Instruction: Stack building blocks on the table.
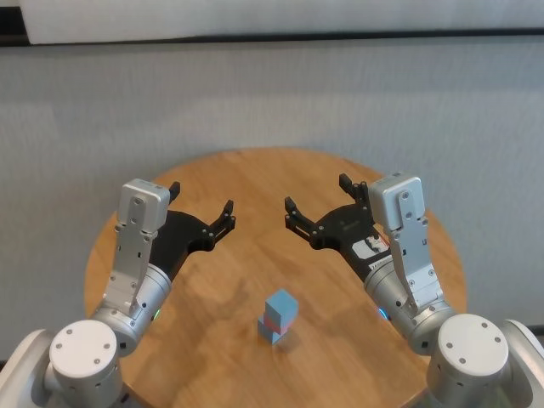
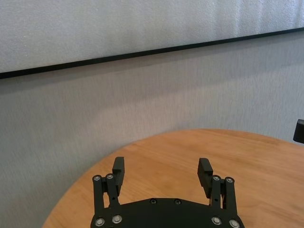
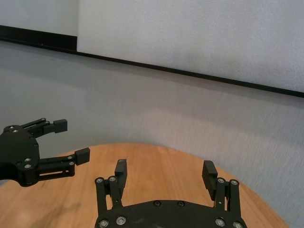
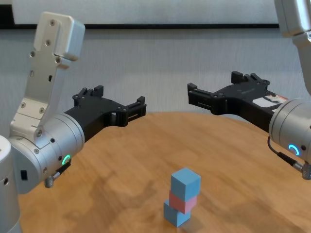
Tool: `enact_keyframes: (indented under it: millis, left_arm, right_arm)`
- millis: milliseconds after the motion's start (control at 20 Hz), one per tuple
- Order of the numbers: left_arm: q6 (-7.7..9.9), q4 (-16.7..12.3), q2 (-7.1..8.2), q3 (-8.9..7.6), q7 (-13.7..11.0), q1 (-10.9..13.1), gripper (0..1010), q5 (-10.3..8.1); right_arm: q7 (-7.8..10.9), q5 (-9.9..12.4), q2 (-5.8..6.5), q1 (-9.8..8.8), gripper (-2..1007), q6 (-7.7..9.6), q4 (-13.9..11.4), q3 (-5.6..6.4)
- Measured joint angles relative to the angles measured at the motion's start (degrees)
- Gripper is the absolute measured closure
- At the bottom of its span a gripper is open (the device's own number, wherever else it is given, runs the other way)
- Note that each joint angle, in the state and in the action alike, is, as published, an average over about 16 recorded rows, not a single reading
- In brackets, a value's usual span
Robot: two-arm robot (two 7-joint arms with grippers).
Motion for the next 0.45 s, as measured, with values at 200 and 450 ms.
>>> enact_keyframes:
  millis: [200, 450]
  left_arm:
    - [-0.08, 0.0, 0.01, 0.0, 0.0, 0.0, 9, -0.01]
    - [-0.13, 0.0, 0.02, 0.0, 0.1, 0.0, 9, -0.02]
  right_arm:
    - [-0.02, 0.0, -0.01, -0.01, 4, -0.02, 0.0, 0.01]
    - [-0.04, 0.0, -0.02, -0.01, 5, -0.03, 0.0, 0.02]
